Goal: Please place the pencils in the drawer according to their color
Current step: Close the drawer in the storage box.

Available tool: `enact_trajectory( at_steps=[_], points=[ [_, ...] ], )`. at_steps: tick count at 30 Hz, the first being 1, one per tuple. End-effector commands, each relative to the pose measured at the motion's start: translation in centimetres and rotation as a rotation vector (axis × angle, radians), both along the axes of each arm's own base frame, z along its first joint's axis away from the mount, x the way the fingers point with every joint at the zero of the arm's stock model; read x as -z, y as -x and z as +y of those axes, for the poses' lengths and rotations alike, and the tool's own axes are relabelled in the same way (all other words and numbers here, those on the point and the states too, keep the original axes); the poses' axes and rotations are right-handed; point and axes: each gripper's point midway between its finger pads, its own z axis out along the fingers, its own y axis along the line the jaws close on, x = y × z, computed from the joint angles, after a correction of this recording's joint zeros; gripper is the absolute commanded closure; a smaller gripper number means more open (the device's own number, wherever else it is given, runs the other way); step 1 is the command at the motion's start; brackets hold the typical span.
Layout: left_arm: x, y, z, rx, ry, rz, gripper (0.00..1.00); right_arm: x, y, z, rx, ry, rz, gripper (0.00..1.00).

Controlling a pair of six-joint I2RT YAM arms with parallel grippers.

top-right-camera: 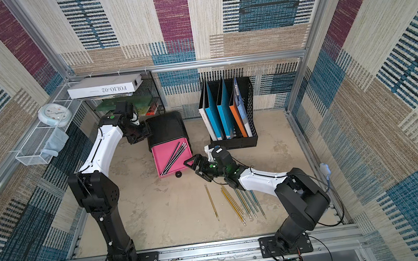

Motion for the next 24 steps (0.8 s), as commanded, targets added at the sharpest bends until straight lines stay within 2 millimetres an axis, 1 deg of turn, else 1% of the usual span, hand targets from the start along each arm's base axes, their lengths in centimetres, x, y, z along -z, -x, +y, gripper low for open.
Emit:
enact_trajectory(
  at_steps=[1, 8, 13, 18, 24],
  points=[
    [0.3, 0.1, -0.4, 0.007, 0.025, 0.017, 0.43, -0.8, -0.7, 0.8, 0.015, -0.036, -0.027, 0.01],
    [1.1, 0.1, -0.9, 0.015, 0.049, 0.037, 0.43, 0.8, -1.8, 1.7, 0.040, -0.040, 0.003, 0.01],
    [1.5, 0.1, -0.9, 0.022, 0.050, 0.048, 0.44, 1.0, -2.7, 2.5, 0.053, -0.057, 0.006, 0.01],
    [2.2, 0.2, -1.0, 0.025, 0.053, 0.064, 0.44, -0.1, -3.9, 3.7, 0.045, -0.078, -0.012, 0.01],
    [2.5, 0.6, -1.3, 0.028, 0.066, 0.070, 0.45, -2.3, -5.0, 4.7, 0.040, -0.089, -0.041, 0.01]
  ],
)
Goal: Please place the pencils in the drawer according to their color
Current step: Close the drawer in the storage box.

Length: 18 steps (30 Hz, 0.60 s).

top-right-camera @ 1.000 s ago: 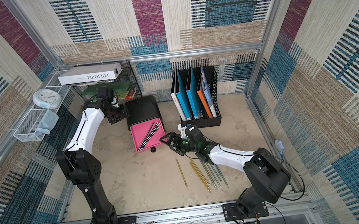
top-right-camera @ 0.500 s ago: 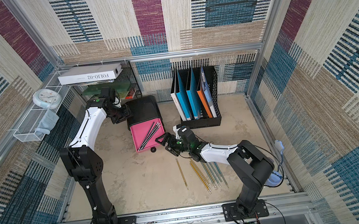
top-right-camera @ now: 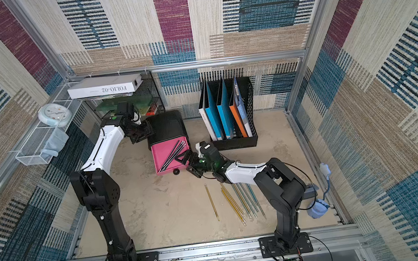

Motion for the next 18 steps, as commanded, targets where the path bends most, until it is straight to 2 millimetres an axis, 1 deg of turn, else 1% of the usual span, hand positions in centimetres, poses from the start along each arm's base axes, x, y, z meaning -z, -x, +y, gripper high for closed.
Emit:
enact_trajectory(
  at_steps=[1, 5, 8, 15, 18],
  points=[
    [1.7, 1.9, -0.3, 0.015, 0.005, 0.095, 0.45, -2.5, -1.0, 0.6, 0.007, -0.040, -0.070, 0.01],
    [1.7, 2.0, -0.3, 0.014, 0.007, 0.094, 0.45, -3.0, -1.7, 1.0, 0.011, -0.040, -0.076, 0.01],
    [1.9, 2.1, -0.4, 0.018, 0.012, 0.099, 0.46, -2.8, -2.8, 1.4, 0.013, -0.039, -0.071, 0.01],
    [1.9, 2.3, -0.5, 0.019, 0.016, 0.102, 0.47, -3.8, -6.8, 3.0, 0.010, -0.051, -0.099, 0.01],
    [1.7, 2.3, -0.6, 0.016, 0.023, 0.097, 0.47, -4.3, -8.0, 3.6, 0.011, -0.057, -0.110, 0.01]
  ],
)
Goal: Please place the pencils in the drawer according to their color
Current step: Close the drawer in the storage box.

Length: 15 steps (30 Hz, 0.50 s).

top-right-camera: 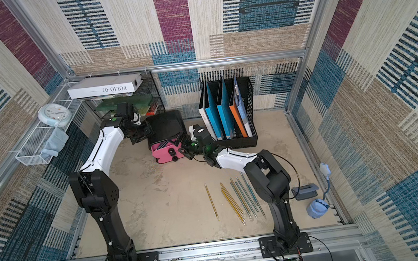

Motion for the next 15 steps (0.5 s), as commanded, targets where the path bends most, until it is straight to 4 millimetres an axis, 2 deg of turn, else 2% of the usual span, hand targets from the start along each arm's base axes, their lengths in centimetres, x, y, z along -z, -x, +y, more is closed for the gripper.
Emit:
enact_trajectory(
  at_steps=[1, 9, 15],
  points=[
    [1.8, 2.2, -0.6, 0.018, 0.021, 0.115, 0.47, -0.8, -0.9, 0.7, -0.017, -0.004, -0.026, 0.01],
    [1.9, 2.4, -0.9, 0.024, 0.028, 0.114, 0.48, -1.4, -2.6, 1.5, -0.011, -0.025, -0.035, 0.01],
    [1.9, 2.7, -1.1, 0.025, 0.035, 0.109, 0.49, -1.8, -2.7, 1.7, -0.024, -0.030, -0.044, 0.01]
  ],
)
